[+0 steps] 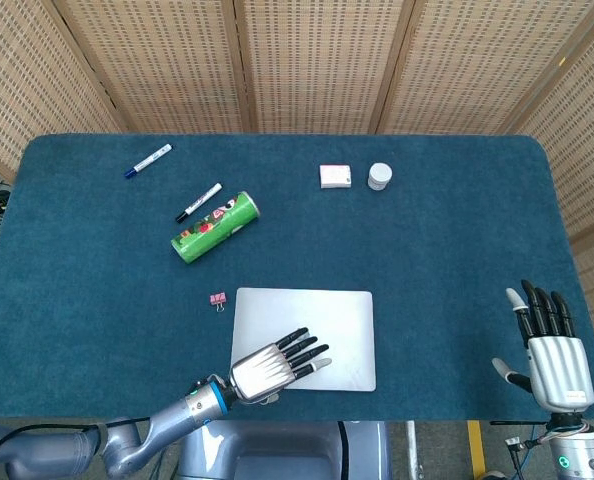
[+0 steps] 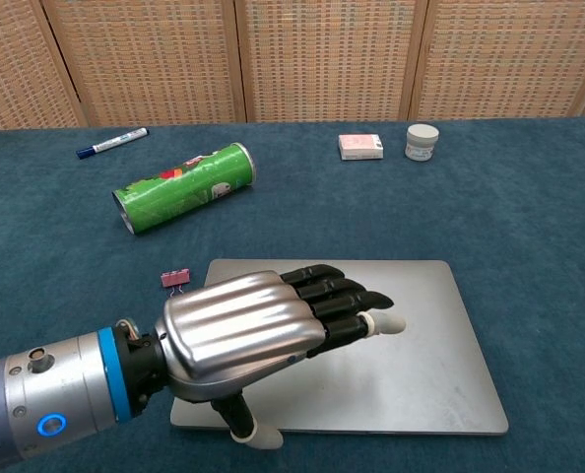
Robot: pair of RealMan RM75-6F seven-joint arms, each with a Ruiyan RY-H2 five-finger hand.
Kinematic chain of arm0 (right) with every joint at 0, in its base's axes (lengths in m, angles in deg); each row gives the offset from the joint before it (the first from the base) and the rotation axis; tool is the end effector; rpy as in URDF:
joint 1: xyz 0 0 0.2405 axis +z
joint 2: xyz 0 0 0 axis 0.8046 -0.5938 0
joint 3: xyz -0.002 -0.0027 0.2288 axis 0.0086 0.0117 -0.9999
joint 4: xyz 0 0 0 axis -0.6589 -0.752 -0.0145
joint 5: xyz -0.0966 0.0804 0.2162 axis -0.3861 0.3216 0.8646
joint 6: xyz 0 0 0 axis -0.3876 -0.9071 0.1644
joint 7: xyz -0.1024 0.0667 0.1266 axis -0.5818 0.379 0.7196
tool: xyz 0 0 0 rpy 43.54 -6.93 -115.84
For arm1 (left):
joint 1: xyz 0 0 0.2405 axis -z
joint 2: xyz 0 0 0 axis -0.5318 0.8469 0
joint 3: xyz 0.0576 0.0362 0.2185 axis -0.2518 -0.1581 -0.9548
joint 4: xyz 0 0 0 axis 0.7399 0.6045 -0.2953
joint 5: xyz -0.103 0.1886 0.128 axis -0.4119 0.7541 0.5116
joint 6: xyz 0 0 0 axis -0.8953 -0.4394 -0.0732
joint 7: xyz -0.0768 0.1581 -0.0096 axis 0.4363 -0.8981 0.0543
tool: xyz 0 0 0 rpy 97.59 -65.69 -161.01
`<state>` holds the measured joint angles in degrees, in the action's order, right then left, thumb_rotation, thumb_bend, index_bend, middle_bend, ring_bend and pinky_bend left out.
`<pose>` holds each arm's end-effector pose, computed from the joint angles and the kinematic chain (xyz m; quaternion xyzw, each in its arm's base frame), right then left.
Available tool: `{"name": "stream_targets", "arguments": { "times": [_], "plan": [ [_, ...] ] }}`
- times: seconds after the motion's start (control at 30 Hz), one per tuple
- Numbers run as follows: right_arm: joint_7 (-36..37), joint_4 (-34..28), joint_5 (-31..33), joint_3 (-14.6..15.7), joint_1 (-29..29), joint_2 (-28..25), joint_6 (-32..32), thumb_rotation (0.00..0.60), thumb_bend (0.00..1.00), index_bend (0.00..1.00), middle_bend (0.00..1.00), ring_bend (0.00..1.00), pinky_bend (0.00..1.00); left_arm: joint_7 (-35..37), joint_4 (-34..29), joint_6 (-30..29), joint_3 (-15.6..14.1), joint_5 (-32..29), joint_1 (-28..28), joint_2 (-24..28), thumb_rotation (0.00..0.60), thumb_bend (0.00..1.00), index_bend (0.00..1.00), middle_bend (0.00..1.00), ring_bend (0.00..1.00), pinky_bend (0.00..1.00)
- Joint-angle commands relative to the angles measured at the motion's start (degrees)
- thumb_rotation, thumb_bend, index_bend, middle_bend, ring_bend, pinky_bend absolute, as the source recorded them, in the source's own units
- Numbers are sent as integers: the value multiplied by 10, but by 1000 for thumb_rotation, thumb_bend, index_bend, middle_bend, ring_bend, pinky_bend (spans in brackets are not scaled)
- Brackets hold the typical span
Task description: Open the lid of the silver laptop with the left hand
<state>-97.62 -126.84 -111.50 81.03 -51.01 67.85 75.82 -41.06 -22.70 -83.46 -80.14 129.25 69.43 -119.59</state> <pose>-0.2605 -0.2053 0.0943 0.5941 -0.3363 0.4126 0.6030 -0.0388 0.2169 -0.1615 -0.8793 -0.1521 -0.4050 0.1990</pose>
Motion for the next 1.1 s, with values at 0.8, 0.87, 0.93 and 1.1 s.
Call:
{"name": "stream_targets", "arguments": {
  "times": [0.8, 0.87, 0.93, 1.1],
  "plan": [
    [24, 1, 8, -1, 3, -8, -5, 600, 0, 0, 0, 0, 0, -67, 64, 9, 6, -75, 36, -84, 600, 149, 0, 0, 0, 0],
    [26, 1, 8, -1, 3, -8, -5, 600, 0, 0, 0, 0, 0, -68, 67, 7, 7, -80, 39, -87, 600, 207, 0, 0, 0, 0],
    [27, 1, 9, -2, 3, -9, -5, 600, 0, 0, 0, 0, 0, -67, 69, 6, 8, -84, 40, -89, 600, 289, 0, 0, 0, 0],
    [31, 0, 10, -2, 3, -11, -5, 600, 0, 0, 0, 0, 0, -63, 68, 1, 4, -91, 44, -91, 600, 414, 0, 0, 0, 0]
  ]
}}
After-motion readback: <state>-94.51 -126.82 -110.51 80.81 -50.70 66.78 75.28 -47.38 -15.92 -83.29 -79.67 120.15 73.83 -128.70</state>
